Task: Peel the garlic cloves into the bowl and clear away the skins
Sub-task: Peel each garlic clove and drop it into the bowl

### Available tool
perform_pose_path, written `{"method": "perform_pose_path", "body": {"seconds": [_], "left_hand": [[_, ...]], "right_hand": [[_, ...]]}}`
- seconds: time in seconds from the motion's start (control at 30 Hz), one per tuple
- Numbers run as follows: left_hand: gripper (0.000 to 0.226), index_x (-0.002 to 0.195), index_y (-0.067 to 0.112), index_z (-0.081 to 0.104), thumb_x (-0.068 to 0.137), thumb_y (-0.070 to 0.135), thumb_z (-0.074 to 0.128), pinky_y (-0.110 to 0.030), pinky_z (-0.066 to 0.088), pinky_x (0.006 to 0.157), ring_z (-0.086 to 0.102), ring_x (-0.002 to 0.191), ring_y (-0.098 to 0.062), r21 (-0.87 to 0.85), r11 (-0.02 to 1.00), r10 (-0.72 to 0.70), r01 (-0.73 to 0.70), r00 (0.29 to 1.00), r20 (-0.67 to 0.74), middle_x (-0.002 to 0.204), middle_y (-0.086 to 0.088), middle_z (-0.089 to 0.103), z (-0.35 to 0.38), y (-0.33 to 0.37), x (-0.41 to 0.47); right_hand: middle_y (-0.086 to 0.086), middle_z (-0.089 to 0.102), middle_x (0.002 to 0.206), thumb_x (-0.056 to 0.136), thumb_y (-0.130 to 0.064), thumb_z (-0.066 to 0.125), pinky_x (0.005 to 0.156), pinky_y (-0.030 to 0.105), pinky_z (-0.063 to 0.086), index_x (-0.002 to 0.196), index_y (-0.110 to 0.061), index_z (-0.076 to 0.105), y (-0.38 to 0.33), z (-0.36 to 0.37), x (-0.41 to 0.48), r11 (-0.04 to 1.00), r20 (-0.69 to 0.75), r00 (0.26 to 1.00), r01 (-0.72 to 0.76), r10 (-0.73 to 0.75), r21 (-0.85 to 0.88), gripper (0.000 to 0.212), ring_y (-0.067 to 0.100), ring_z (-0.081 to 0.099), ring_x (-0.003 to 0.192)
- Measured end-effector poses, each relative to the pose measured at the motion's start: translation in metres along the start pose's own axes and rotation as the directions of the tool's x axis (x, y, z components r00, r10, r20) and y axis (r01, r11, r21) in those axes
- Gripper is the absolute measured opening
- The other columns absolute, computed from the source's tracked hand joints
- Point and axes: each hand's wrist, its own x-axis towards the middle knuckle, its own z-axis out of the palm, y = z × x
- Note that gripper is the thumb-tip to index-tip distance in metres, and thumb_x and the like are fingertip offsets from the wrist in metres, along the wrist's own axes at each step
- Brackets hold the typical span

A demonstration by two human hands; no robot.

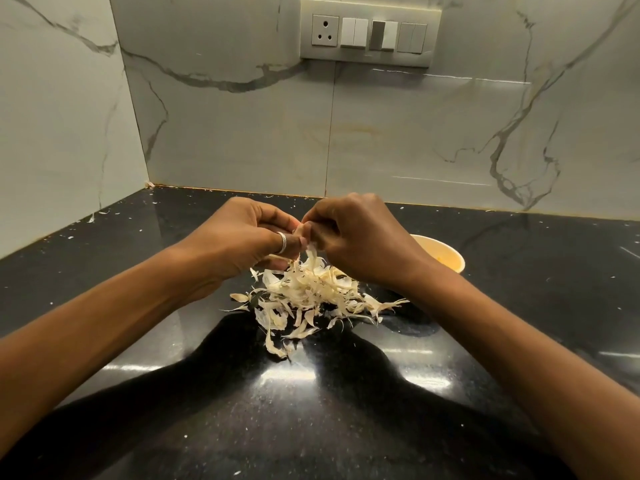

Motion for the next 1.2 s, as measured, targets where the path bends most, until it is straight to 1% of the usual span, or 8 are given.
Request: {"method": "perform_pose_path", "body": {"seconds": [0.13, 0.4, 0.57, 0.7, 0.83, 0.93, 1.03, 1.2], "left_hand": [[0.008, 0.091, 0.008, 0.078, 0.084, 0.005, 0.073, -0.018, 0.057, 0.062, 0.071, 0.07, -0.01, 0.021, 1.0, -0.003, 0.002, 0.999, 0.052, 0.078, -0.008, 0.076, -0.0001, -0.0026, 0.0011], [0.01, 0.094, 0.004, 0.079, 0.088, 0.008, 0.071, -0.015, 0.055, 0.061, 0.067, 0.064, -0.006, 0.107, 0.994, -0.02, 0.007, 0.993, 0.116, 0.071, -0.004, 0.074, -0.0003, -0.0061, 0.0042], [0.009, 0.092, 0.009, 0.08, 0.09, 0.011, 0.071, -0.017, 0.055, 0.06, 0.067, 0.061, -0.006, 0.228, 0.973, -0.007, -0.026, 0.99, 0.144, 0.077, -0.007, 0.076, -0.0016, -0.0071, 0.0053], [0.011, 0.089, 0.01, 0.081, 0.091, 0.013, 0.071, -0.022, 0.057, 0.062, 0.067, 0.062, -0.009, 0.285, 0.954, 0.048, -0.091, 0.987, 0.155, 0.075, -0.007, 0.075, -0.0027, -0.0086, 0.0054], [0.017, 0.087, 0.009, 0.081, 0.093, 0.003, 0.066, -0.02, 0.054, 0.06, 0.066, 0.058, -0.008, 0.302, 0.948, 0.055, -0.105, 0.984, 0.17, 0.07, -0.006, 0.073, -0.0025, -0.0083, 0.0032], [0.022, 0.086, 0.007, 0.08, 0.093, -0.003, 0.062, -0.02, 0.054, 0.059, 0.066, 0.058, -0.009, 0.297, 0.95, 0.048, -0.097, 0.985, 0.167, 0.07, -0.007, 0.072, -0.0035, -0.0078, 0.0035], [0.022, 0.087, 0.005, 0.08, 0.093, -0.005, 0.06, -0.02, 0.054, 0.058, 0.066, 0.059, -0.009, 0.282, 0.957, 0.027, -0.074, 0.985, 0.168, 0.07, -0.008, 0.071, -0.004, -0.0072, 0.0042], [0.021, 0.084, 0.01, 0.08, 0.093, 0.001, 0.063, -0.02, 0.054, 0.058, 0.064, 0.059, -0.011, 0.271, 0.961, 0.008, -0.06, 0.982, 0.187, 0.071, -0.01, 0.07, -0.0035, -0.0068, 0.003]], "right_hand": [[0.003, 0.073, 0.085, 0.095, -0.007, 0.063, 0.067, 0.04, 0.057, 0.099, -0.012, 0.078, 0.0003, 0.0004, 0.0002, 0.999, 0.047, 0.998, 0.044, -0.044, -0.005, 0.017, 0.016, 0.066, 0.072], [0.005, 0.071, 0.081, 0.097, -0.015, 0.057, 0.065, 0.043, 0.055, 0.099, -0.011, 0.074, -0.0007, 0.0, -0.0024, 0.988, 0.131, 0.987, 0.109, -0.095, -0.109, 0.018, 0.022, 0.064, 0.07], [0.003, 0.07, 0.078, 0.099, -0.017, 0.057, 0.062, 0.042, 0.055, 0.095, -0.012, 0.074, -0.0013, -0.0032, -0.0024, 0.986, 0.185, 0.978, 0.118, -0.095, -0.117, 0.018, 0.02, 0.063, 0.065], [0.003, 0.069, 0.077, 0.1, -0.019, 0.056, 0.06, 0.037, 0.053, 0.094, -0.011, 0.072, -0.0007, -0.0043, -0.0029, 0.979, 0.191, 0.973, 0.158, -0.132, -0.13, 0.019, 0.018, 0.062, 0.063], [0.003, 0.066, 0.078, 0.101, -0.016, 0.056, 0.058, 0.03, 0.05, 0.096, -0.01, 0.07, -0.0023, -0.0044, -0.0046, 0.959, 0.235, 0.955, 0.224, -0.181, -0.171, 0.016, 0.018, 0.059, 0.063], [0.003, 0.064, 0.077, 0.1, -0.012, 0.055, 0.057, 0.031, 0.048, 0.095, -0.01, 0.07, -0.0028, -0.0031, -0.0059, 0.952, 0.206, 0.957, 0.242, -0.203, -0.185, 0.016, 0.019, 0.057, 0.062], [0.003, 0.063, 0.076, 0.099, -0.011, 0.055, 0.056, 0.03, 0.046, 0.093, -0.01, 0.069, -0.0005, -0.0013, -0.0056, 0.954, 0.201, 0.957, 0.244, -0.208, -0.175, 0.016, 0.018, 0.056, 0.061], [0.004, 0.068, 0.083, 0.098, -0.008, 0.058, 0.062, 0.034, 0.053, 0.099, -0.009, 0.071, 0.0037, 0.0001, -0.0042, 0.965, 0.231, 0.952, 0.233, -0.202, -0.118, 0.013, 0.019, 0.061, 0.068]]}}
